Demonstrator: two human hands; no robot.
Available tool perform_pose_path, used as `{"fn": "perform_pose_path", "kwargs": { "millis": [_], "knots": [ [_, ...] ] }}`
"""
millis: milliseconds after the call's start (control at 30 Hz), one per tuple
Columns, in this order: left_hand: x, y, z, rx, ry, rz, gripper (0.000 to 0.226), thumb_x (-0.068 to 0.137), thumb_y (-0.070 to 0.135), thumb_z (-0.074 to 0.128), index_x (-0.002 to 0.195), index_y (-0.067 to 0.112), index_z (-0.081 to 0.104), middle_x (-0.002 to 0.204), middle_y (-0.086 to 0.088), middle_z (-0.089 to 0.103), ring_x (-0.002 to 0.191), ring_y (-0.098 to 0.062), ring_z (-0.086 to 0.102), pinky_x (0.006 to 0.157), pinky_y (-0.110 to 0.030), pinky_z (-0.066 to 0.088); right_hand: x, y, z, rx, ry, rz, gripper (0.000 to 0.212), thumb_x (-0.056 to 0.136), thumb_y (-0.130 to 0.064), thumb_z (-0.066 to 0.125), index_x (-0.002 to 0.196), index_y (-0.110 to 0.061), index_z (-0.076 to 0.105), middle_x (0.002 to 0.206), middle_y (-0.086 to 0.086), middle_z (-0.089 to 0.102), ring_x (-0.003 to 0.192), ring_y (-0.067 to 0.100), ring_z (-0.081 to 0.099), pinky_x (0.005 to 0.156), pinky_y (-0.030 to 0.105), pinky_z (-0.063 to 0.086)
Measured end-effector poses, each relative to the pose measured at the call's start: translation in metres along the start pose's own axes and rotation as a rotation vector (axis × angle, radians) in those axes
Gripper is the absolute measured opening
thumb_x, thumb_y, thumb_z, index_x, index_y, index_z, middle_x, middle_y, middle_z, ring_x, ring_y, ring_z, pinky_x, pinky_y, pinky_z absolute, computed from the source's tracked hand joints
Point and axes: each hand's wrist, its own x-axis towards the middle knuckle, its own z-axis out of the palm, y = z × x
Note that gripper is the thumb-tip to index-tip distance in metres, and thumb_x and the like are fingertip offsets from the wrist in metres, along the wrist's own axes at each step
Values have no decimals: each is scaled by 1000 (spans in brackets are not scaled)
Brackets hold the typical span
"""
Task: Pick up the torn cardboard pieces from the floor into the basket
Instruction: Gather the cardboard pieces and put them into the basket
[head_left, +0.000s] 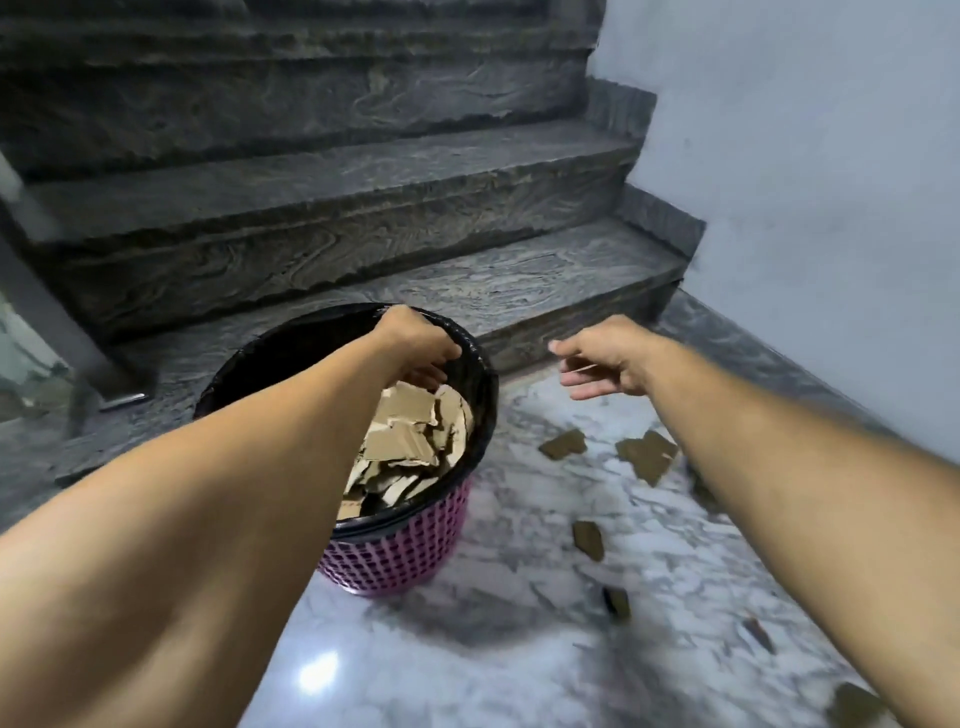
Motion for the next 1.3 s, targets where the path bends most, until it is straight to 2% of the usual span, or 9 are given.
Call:
{"fn": "perform_pose_path", "kwargs": {
  "millis": [167,367,500,633,733,900,1067,1167,1300],
  "knots": [
    [2,43,71,-14,-141,53,18,83,0,70,95,-5,57,69,-17,60,41,-20,64,41,-27,54,9,55,-64,-17,3,98,16,96,-24,61,87,-12,58,79,2,56,69,13,59,68,34,59],
    [28,39,167,180,-295,53,26,83,11,74,100,-5,63,92,-17,66,79,-31,69,69,-39,59,34,137,-125,36,65,227,13,95,-23,63,89,-12,61,76,2,56,63,13,57,78,37,55],
    [51,9,224,374,-333,49,20,79,12,77,91,7,62,85,-14,60,76,-27,58,63,-34,48,60,193,-151,56,60,297,18,98,-21,55,82,-14,58,65,1,50,42,8,45,68,30,50],
    [63,-41,281,695,-444,61,55,79,18,78,128,6,55,130,-14,55,118,-31,55,92,-38,50,84,252,-154,-15,11,395,19,98,-29,55,83,-17,54,68,-2,51,60,11,47,59,25,51],
    [66,-83,311,827,-510,59,76,76,26,80,141,13,44,147,-11,37,130,-29,44,97,-33,44,93,288,-151,16,29,389,9,96,-27,60,101,-19,58,82,0,54,71,13,55,68,30,53],
    [60,-152,344,1004,-733,123,132,44,73,79,149,40,8,159,-8,-7,145,-35,2,115,-55,18,105,330,-141,30,20,462,25,93,-26,67,109,-9,58,86,4,56,84,20,58,91,43,54],
    [51,-176,361,923,-422,365,76,63,41,81,126,26,43,136,-6,23,125,-34,26,104,-43,32,119,346,-145,89,18,494,21,94,-18,66,106,-3,58,89,11,48,70,21,45,102,64,40],
    [60,-172,367,825,-379,373,42,68,29,79,102,24,54,120,-6,40,111,-27,42,85,-28,38,127,347,-147,51,48,465,21,91,-20,70,101,-4,61,84,8,58,71,21,57,89,48,56],
    [76,-162,373,767,-462,273,42,67,20,82,98,21,55,108,-7,55,102,-26,56,79,-26,44,141,345,-151,61,91,433,23,88,-21,73,100,-3,64,86,8,63,76,20,64,76,38,55]
  ]
}}
